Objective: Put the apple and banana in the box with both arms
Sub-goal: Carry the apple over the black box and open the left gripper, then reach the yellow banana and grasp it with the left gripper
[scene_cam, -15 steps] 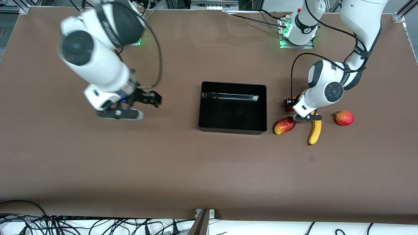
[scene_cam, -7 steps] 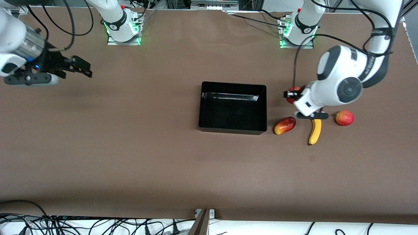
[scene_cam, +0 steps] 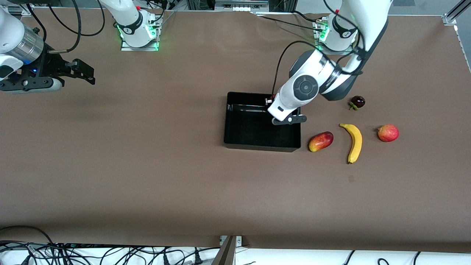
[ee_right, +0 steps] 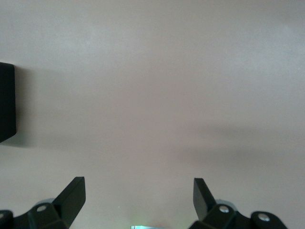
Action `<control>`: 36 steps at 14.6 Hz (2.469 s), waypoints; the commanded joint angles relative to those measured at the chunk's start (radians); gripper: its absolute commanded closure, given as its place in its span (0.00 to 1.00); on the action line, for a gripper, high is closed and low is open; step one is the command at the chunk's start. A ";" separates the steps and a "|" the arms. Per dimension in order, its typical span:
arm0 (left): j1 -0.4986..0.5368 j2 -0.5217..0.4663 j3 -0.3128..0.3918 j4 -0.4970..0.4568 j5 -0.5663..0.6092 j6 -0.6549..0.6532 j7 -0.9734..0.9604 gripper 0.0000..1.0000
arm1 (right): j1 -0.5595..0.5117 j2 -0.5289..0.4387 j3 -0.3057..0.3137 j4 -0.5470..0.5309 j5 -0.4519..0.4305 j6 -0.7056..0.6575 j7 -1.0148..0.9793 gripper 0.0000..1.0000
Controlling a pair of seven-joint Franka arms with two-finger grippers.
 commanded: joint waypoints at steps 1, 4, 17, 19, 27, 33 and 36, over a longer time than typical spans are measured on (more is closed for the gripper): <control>0.005 0.069 0.005 -0.010 0.045 0.092 -0.007 0.82 | -0.007 0.019 0.009 0.039 -0.014 0.000 -0.003 0.00; 0.005 0.117 0.005 -0.017 0.046 0.134 -0.007 0.80 | -0.006 0.033 0.009 0.071 -0.014 -0.011 -0.011 0.00; 0.171 0.028 0.011 0.368 0.284 -0.540 0.301 0.00 | -0.003 0.062 0.014 0.079 -0.063 -0.002 -0.006 0.00; 0.238 0.035 0.013 0.368 0.368 -0.527 0.428 0.00 | -0.003 0.065 0.012 0.079 -0.064 0.008 0.000 0.00; 0.537 0.197 0.016 0.232 0.425 -0.125 0.846 0.00 | -0.001 0.067 0.017 0.079 -0.064 0.011 0.001 0.00; 0.570 0.226 0.020 0.106 0.480 0.051 0.846 0.68 | -0.001 0.067 0.017 0.079 -0.063 0.012 0.003 0.00; 0.568 0.214 0.020 0.107 0.482 0.045 0.854 1.00 | -0.001 0.067 0.017 0.079 -0.063 0.012 0.003 0.00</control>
